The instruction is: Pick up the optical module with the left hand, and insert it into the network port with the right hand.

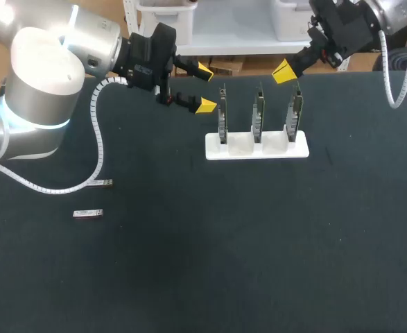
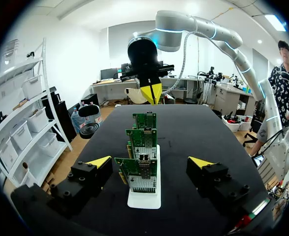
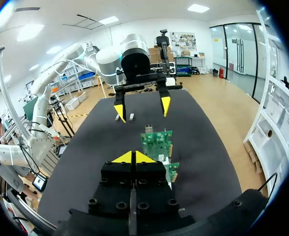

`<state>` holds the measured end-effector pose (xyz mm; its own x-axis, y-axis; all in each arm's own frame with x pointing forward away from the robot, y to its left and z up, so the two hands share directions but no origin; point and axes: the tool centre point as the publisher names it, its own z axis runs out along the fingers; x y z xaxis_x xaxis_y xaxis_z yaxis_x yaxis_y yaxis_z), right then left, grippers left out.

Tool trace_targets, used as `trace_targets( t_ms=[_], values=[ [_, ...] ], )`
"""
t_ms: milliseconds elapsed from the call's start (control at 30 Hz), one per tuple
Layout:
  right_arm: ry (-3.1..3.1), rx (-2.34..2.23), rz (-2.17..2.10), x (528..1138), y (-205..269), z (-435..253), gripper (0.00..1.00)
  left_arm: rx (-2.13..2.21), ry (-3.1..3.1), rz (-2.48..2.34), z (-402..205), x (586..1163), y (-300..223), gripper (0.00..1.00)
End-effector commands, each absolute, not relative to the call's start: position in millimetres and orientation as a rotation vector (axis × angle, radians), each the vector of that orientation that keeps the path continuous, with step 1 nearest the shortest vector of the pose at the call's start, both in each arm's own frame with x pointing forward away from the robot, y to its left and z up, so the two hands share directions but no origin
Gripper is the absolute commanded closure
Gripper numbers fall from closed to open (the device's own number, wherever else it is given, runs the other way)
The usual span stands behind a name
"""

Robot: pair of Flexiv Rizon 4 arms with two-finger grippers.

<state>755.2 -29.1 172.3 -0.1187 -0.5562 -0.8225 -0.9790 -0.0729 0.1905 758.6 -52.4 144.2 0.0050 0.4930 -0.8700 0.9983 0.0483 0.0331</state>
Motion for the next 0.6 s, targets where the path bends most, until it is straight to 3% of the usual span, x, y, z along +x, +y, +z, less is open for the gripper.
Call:
trace_targets(
  t_ms=[33,600],
  values=[
    [1.711,-1.628,1.058,751.2,-33.6,170.4,1.00,1.540,1.591,-0.859,144.6,758.0,-52.9,0.00],
    [1.702,-1.708,1.059,767.5,-34.5,160.6,1.00,1.540,1.591,-0.859,144.6,758.0,-52.9,0.00]
  ],
)
